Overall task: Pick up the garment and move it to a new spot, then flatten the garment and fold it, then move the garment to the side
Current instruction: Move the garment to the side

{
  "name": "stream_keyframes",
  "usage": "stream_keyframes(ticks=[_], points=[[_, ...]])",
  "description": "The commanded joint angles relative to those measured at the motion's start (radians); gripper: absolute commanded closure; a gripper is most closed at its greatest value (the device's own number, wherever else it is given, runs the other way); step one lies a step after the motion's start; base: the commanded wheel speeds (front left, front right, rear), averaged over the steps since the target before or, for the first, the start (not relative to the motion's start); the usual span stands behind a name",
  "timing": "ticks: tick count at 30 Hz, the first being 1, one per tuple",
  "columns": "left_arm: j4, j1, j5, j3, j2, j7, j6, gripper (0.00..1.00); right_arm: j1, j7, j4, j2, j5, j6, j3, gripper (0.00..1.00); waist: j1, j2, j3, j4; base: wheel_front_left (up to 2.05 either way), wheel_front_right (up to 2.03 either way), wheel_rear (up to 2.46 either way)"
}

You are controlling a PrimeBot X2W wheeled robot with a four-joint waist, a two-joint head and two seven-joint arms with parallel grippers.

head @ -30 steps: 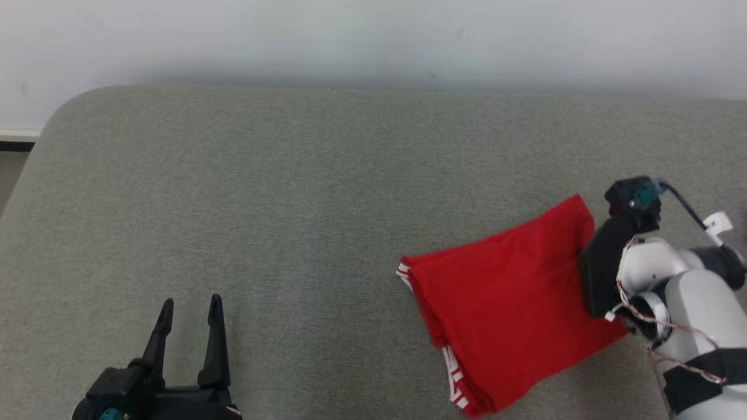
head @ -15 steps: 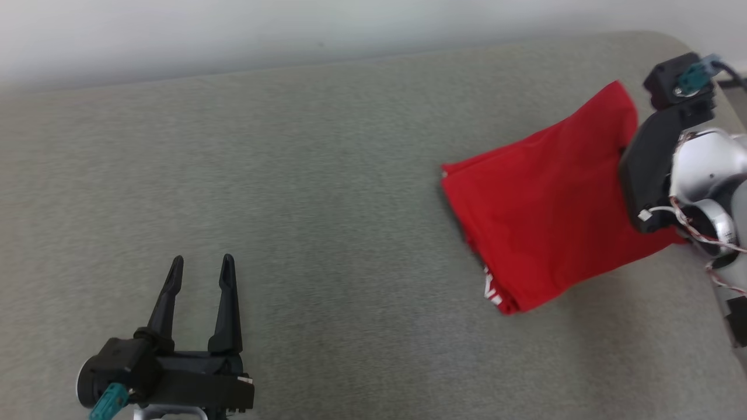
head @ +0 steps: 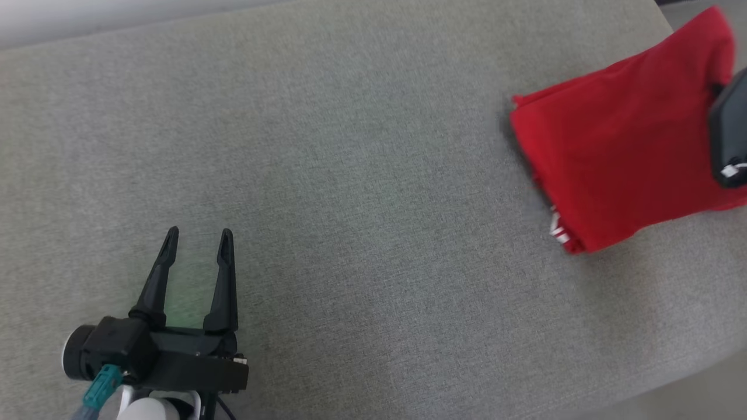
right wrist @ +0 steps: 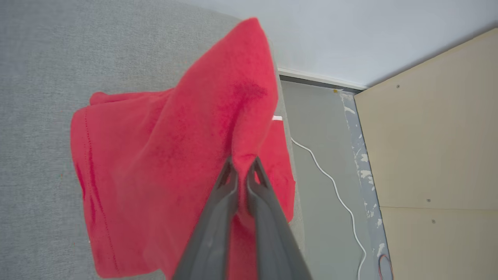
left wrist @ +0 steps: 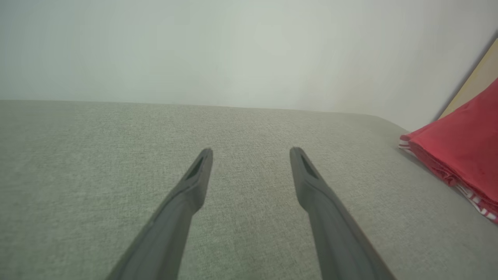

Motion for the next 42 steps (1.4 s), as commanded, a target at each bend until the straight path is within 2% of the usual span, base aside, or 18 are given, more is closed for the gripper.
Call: stream_keyframes(ticks=[1,13,22,23,24,25,29,37,42], points=[[-0.008,-0.015,0.009,-0.002,0.012,-0.003,0.001,0.0,-0.011,-0.013,0.002,-0.013,-0.014,-0.003,-0.02,1.0,-0.0001,-0.0002,0.046,-0.025,0.0,0.0,0.0],[-0.075,-0.046,0.04,-0.036,0.076,-0.003,0.001,0.0,0.012,-0.191,0.157,-0.078,-0.171,-0.003,-0.239,1.0,-0.0001,-0.0002,0.118,0.017,0.0,0.0,0.0],[-0.162,-0.041,0.027,-0.035,0.11,-0.003,0.001,0.0,0.05,-0.376,0.251,-0.048,-0.304,-0.003,-0.402,0.98,-0.0001,-0.0002,0.152,0.033,0.0,0.0,0.0],[-0.167,-0.04,0.024,-0.034,0.113,-0.003,0.001,0.0,0.052,-0.403,0.254,-0.039,-0.315,-0.003,-0.408,0.93,-0.0001,-0.0002,0.152,0.032,0.0,0.0,0.0],[-0.169,-0.038,0.022,-0.033,0.114,-0.003,0.001,0.0,0.052,-0.421,0.228,-0.013,-0.338,-0.003,-0.418,0.63,-0.0001,-0.0002,0.15,0.03,0.0,0.0,0.0],[-0.172,-0.035,0.022,-0.031,0.115,-0.003,0.001,0.0,0.056,-0.431,0.209,0.008,-0.356,-0.003,-0.427,0.0,-0.0001,-0.0002,0.148,0.029,0.0,0.0,0.0],[-0.17,-0.032,0.027,-0.034,0.128,-0.003,0.001,0.0,0.057,-0.495,0.219,0.032,-0.395,-0.003,-0.45,0.0,-0.0001,-0.0002,0.144,0.022,0.0,0.0,0.0],[-0.169,-0.026,-0.002,-0.047,0.122,-0.003,0.001,0.0,0.054,-0.548,0.261,0.076,-0.427,-0.003,-0.451,0.0,-0.0001,-0.0002,0.109,0.016,0.0,0.0,0.0],[-0.152,-0.008,-0.016,-0.032,0.101,-0.003,0.001,0.0,0.084,-0.623,0.232,0.126,-0.391,-0.003,-0.437,0.0,-0.0001,-0.0002,0.059,0.026,0.0,0.0,0.0]])
